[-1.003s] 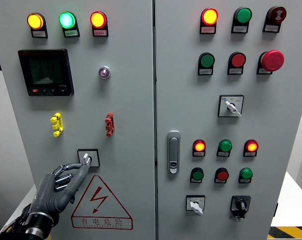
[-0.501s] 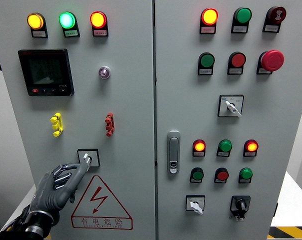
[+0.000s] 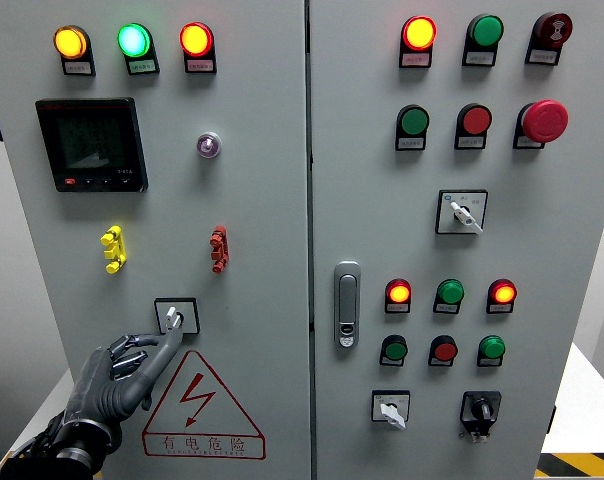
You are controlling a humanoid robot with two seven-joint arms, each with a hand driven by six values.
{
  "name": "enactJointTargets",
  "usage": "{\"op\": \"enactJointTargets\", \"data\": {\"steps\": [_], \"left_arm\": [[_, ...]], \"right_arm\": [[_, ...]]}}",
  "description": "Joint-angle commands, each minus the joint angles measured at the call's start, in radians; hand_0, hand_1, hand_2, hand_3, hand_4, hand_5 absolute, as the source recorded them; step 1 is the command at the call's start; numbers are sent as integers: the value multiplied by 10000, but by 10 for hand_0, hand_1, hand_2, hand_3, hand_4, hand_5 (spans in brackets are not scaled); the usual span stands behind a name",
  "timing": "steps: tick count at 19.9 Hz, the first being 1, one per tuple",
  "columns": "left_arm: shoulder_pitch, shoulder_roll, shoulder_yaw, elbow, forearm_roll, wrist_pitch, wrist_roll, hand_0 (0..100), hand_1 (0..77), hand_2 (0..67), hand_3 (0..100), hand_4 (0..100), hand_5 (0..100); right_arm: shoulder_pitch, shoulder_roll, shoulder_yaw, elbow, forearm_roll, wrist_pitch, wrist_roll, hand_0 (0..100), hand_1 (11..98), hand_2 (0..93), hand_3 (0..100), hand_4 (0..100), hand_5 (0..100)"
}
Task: Turn on light switch 1
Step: 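Pinch the white rotary switch knob with the left hand fingers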
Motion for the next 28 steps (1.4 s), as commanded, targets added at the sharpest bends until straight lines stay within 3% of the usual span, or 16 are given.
{"op": "enactJointTargets", "data": {"steps": [1, 9, 11, 28], "left_arm": [[-57, -1, 154, -48, 134, 216, 317, 0, 583, 476, 973, 1000, 1000], [-333, -1, 323, -33, 686, 800, 440, 0, 595, 489, 980, 1000, 1000], [-333, -1, 354, -33, 671, 816, 807, 0, 599, 490, 984, 1000, 1000], [-731, -1, 446, 59, 686, 1000, 901, 0, 579, 510, 1000, 1000, 1000]], "right_arm": [[0, -2, -1, 0, 0, 5, 0, 0, 198, 0, 197, 194, 105], [0, 13, -1, 0, 0, 5, 0, 0, 198, 0, 197, 194, 105], [0, -2, -1, 0, 0, -10, 0, 0, 198, 0, 197, 194, 105], [0, -2, -1, 0, 0, -11, 0, 0, 196, 0, 197, 194, 105]]}}
